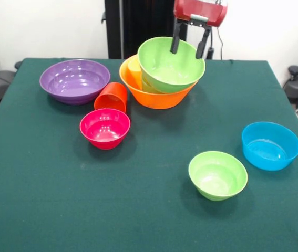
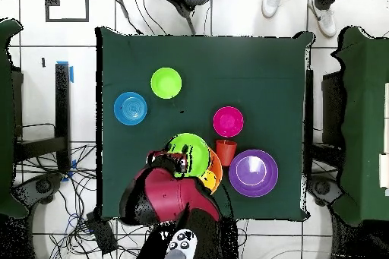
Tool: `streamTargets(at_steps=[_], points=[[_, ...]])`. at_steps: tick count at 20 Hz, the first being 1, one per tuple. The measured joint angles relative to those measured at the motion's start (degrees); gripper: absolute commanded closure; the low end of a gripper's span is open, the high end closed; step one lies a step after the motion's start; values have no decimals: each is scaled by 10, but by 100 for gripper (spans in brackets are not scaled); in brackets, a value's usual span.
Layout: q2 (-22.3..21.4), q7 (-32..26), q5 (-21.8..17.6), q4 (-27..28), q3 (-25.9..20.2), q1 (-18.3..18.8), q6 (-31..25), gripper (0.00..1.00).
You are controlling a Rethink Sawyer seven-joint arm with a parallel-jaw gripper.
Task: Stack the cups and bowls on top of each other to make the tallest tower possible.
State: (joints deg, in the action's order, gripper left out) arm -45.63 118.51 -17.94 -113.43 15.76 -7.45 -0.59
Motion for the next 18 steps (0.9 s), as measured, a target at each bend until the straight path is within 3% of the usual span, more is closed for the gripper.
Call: streamTargets(at_steps=[18], points=[[6,0,0,11,-9,15,0,0]])
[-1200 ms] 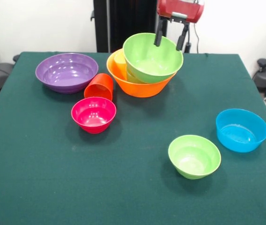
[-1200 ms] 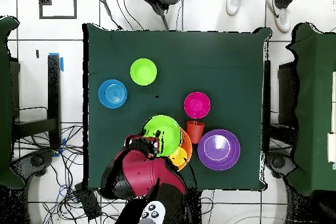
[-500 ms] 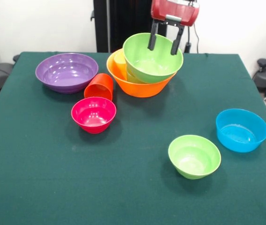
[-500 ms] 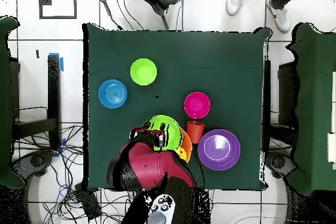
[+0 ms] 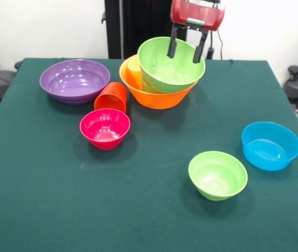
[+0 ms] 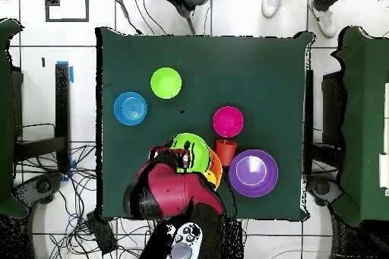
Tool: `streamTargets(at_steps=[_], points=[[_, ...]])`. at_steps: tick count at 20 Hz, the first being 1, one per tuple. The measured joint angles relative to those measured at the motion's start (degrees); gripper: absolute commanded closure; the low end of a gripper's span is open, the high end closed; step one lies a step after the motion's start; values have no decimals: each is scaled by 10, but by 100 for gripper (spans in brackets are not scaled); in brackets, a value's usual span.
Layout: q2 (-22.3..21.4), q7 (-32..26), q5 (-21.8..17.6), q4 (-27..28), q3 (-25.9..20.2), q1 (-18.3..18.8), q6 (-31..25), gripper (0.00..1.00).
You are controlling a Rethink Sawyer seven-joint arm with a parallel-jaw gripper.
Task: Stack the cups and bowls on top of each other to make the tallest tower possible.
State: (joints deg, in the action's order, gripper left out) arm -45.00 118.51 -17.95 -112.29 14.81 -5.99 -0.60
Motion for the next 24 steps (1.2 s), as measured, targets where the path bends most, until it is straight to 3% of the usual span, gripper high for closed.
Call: streamTargets(at_steps=[5,10,24], points=[[1,0,-5,7,2,0,0,0],[-1,0,-39,12,9,12,0,0],[-13,0,-136,13,-2,125,0,0]])
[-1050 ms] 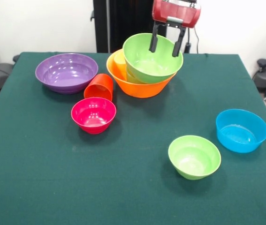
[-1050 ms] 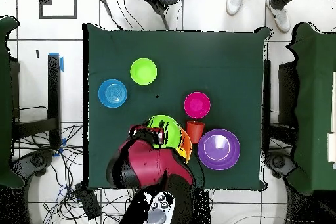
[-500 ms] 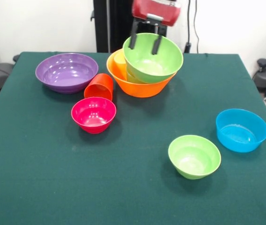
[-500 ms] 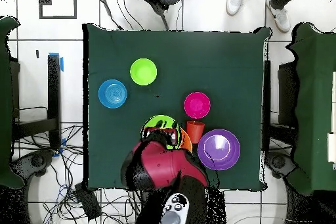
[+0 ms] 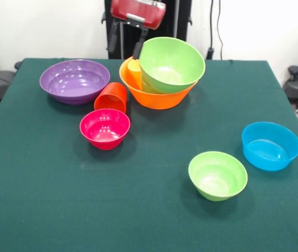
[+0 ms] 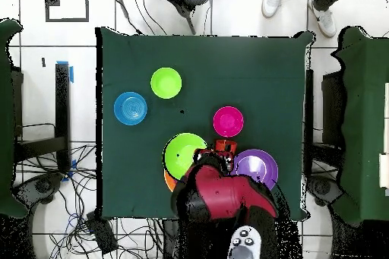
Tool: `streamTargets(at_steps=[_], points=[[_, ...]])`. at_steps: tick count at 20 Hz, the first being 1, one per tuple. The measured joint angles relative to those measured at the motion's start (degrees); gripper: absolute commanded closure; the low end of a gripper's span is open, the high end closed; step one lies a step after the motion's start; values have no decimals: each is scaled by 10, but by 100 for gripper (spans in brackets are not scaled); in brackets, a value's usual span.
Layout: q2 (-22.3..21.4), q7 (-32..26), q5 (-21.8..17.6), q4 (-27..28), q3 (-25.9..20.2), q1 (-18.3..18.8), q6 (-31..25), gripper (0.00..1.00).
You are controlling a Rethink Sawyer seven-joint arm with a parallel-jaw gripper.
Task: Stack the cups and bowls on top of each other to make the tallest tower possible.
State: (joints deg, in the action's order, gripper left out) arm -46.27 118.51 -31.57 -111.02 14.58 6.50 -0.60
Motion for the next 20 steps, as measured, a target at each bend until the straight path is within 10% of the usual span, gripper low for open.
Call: streamTargets(at_steps=[20], points=[[-22,0,-13,-5,-101,63,0,0]])
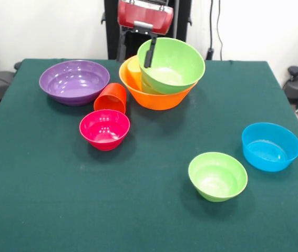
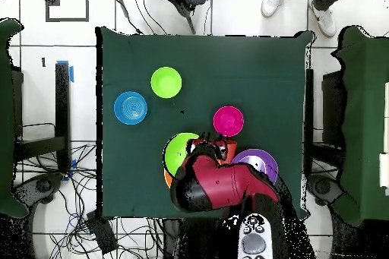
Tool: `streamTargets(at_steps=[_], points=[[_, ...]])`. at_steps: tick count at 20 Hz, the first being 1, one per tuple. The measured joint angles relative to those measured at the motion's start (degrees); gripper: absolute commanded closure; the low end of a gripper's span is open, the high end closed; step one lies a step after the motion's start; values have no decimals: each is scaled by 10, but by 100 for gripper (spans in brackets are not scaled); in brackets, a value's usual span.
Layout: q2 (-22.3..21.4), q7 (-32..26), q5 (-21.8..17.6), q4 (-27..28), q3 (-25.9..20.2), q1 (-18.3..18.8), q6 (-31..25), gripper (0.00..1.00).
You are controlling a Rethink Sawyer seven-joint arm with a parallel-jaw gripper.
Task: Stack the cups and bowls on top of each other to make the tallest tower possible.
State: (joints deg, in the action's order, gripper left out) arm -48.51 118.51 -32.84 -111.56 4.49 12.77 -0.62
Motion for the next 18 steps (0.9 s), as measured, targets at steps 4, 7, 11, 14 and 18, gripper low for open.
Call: streamTargets(at_steps=[4,7,11,14,18], points=[[-28,0,-17,-32,-101,87,0,0],[-40,0,-24,-51,-153,136,0,0],[-45,0,-36,-66,-197,173,-9,0],[-45,0,-44,-71,-214,178,-26,0],[-45,0,-55,-72,-230,174,-56,0]])
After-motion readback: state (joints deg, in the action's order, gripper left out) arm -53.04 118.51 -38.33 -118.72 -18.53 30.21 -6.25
